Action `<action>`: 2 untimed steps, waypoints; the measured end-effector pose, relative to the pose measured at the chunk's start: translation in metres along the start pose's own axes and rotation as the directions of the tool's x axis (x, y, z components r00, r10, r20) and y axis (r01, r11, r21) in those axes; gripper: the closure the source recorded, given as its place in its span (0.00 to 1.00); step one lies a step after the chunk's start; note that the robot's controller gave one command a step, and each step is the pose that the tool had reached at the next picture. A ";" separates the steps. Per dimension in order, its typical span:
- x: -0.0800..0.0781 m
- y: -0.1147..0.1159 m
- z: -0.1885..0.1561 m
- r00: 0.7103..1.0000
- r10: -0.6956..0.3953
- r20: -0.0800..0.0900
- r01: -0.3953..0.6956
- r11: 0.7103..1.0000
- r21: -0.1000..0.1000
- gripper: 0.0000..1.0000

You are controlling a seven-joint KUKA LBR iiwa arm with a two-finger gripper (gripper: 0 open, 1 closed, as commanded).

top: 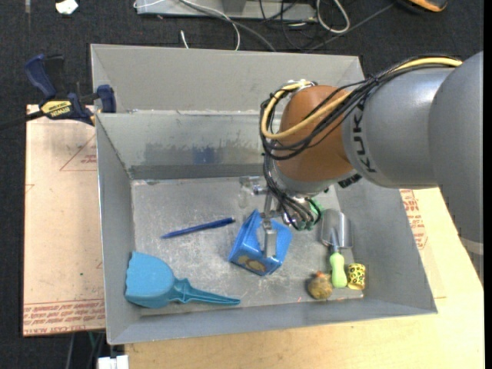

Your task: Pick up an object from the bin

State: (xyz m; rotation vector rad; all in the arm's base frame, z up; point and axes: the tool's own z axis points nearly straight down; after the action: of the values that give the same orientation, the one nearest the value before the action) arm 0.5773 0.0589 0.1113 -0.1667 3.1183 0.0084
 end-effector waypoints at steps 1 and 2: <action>0.000 0.000 0.000 1.000 0.000 0.000 0.000 1.000 0.000 0.00; 0.000 0.000 0.000 1.000 0.000 0.000 0.000 1.000 0.000 0.00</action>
Offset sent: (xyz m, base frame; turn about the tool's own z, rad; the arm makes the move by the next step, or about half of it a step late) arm -0.0196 -0.0160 -0.0413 0.0906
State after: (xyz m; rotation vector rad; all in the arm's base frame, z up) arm 0.5773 0.0589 0.1113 -0.1666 3.1183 0.0085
